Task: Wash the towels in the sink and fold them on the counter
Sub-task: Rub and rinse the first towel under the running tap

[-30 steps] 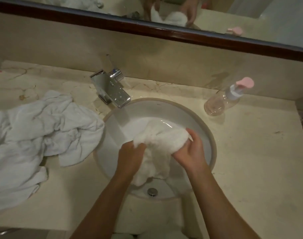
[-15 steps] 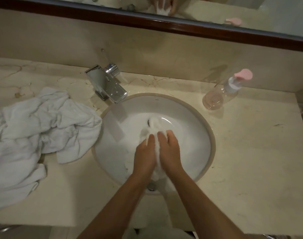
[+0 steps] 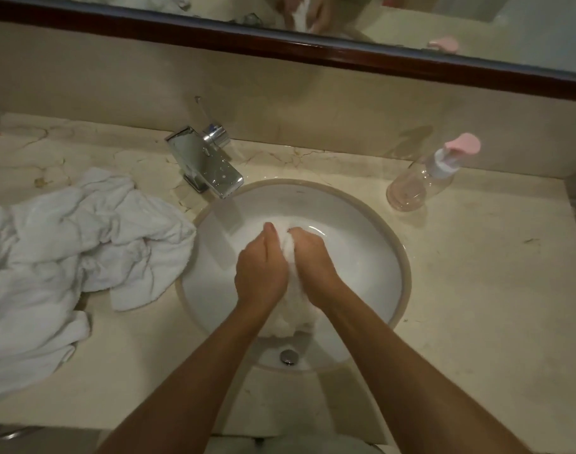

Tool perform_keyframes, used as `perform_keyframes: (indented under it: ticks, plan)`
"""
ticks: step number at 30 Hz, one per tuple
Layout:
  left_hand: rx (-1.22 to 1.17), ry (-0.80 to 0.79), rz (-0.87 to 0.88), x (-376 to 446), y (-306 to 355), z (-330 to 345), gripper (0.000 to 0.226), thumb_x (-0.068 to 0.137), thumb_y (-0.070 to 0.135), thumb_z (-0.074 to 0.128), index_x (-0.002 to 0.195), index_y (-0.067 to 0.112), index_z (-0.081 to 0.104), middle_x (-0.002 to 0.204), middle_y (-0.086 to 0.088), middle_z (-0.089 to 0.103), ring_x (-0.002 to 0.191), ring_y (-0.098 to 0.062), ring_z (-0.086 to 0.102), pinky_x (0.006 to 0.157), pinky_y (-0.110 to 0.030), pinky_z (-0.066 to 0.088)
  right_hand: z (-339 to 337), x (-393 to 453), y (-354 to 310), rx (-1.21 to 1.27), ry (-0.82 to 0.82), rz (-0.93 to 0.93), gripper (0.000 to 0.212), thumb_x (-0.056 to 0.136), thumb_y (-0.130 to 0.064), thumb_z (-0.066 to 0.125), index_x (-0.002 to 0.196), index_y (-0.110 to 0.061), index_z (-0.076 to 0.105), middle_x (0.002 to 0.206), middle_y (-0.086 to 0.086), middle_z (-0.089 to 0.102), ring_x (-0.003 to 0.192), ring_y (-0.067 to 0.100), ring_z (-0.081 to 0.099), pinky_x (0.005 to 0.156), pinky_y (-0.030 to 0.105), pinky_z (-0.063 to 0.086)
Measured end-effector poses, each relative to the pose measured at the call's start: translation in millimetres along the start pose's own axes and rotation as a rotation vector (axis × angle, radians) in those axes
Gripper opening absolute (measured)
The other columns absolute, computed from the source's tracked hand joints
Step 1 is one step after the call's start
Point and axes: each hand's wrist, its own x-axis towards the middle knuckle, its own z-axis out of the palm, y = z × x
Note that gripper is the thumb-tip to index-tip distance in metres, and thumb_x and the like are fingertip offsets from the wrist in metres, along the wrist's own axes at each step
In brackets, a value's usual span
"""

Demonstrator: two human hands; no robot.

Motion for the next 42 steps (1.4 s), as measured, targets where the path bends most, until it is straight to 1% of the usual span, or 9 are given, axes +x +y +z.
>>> perform_keyframes:
  ticks: [8,13,16,19,22,24,30,36,42]
  plan:
    - [0.307,-0.265,0.333,-24,-5,-3,0.054,0.101,0.05,0.023,0.099,0.017,0.065,0.083,-0.006,0.068,0.079,-0.024,0.064,0.077,-0.037,0.052,-27,24,-13,0.459,0.213,0.161,0.022,0.098,-0.027,0.05,0.081,-0.014,0.058,0.073,0.0,0.055,0.07,0.02,0.054,0.061,0.026,0.044]
    - [-0.487,-0.291,-0.307,-4,-49,-23,0.03,0.063,0.02,0.058,0.087,0.002,0.056,0.089,-0.015,0.062,0.085,-0.03,0.06,0.073,-0.032,0.051,-64,-8,40,1.24,-0.091,0.265,0.058,0.099,-0.051,0.044,0.123,-0.003,0.065,0.126,0.02,0.066,0.119,0.036,0.062,0.111,0.045,0.041]
    - [-1.151,-0.462,-0.586,-8,-68,-22,0.056,0.077,0.028,0.062,0.125,0.0,0.058,0.134,-0.015,0.059,0.127,-0.033,0.055,0.111,-0.046,0.039,-57,-34,70,1.278,-0.122,0.299,0.043,0.093,-0.04,0.063,0.118,-0.006,0.073,0.125,0.018,0.068,0.111,0.034,0.068,0.103,0.048,0.05]
    - [-1.17,-0.395,-0.702,-7,-76,-20,0.056,0.076,0.04,0.072,0.119,0.004,0.068,0.11,-0.011,0.072,0.1,-0.022,0.07,0.086,-0.033,0.056,-51,-43,101,1.186,-0.112,0.22,0.061,0.024,-0.033,0.102,0.079,-0.015,0.083,0.092,0.008,0.077,0.082,0.021,0.075,0.075,0.035,0.062]
    - [-1.169,-0.433,-0.87,-16,-72,-15,0.057,0.083,0.049,0.059,0.096,-0.006,0.074,0.093,-0.022,0.073,0.075,-0.031,0.074,0.062,-0.04,0.061,-48,-52,94,1.216,-0.234,0.314,0.031,0.083,-0.022,0.075,0.109,-0.006,0.07,0.116,0.014,0.065,0.107,0.027,0.063,0.107,0.038,0.045]
    - [-1.084,-0.493,-0.895,-22,-63,-12,0.069,0.091,0.06,0.043,0.098,0.0,0.076,0.1,-0.021,0.073,0.081,-0.032,0.074,0.071,-0.042,0.061,-47,-56,81,1.096,-0.226,0.347,0.017,0.096,-0.023,0.052,0.1,-0.011,0.063,0.097,0.008,0.061,0.091,0.021,0.059,0.088,0.03,0.047]
    - [0.027,-0.187,-0.214,-56,-7,11,0.063,0.1,0.06,0.027,0.073,0.015,0.062,0.076,0.002,0.063,0.076,-0.013,0.061,0.071,-0.03,0.045,-8,-49,50,0.091,0.16,-0.088,0.021,0.104,-0.032,0.047,0.085,-0.024,0.045,0.076,-0.012,0.053,0.079,0.016,0.055,0.07,0.031,0.048]
    - [0.054,-0.091,-0.184,-19,-14,7,0.069,0.101,0.058,0.012,0.139,0.017,0.053,0.137,-0.012,0.058,0.127,-0.031,0.053,0.112,-0.047,0.037,-10,-38,13,0.039,-0.002,-0.101,0.038,0.106,-0.042,0.036,0.085,-0.022,0.059,0.086,-0.003,0.064,0.085,0.018,0.061,0.074,0.03,0.046]
    - [0.125,-0.296,0.101,-38,-25,-4,0.048,0.107,0.037,0.031,0.102,0.006,0.067,0.09,-0.01,0.069,0.089,-0.025,0.065,0.076,-0.028,0.043,-5,-7,2,0.003,0.233,-0.021,0.05,0.102,-0.052,0.035,0.117,-0.012,0.061,0.112,0.006,0.066,0.108,0.028,0.062,0.098,0.045,0.048]
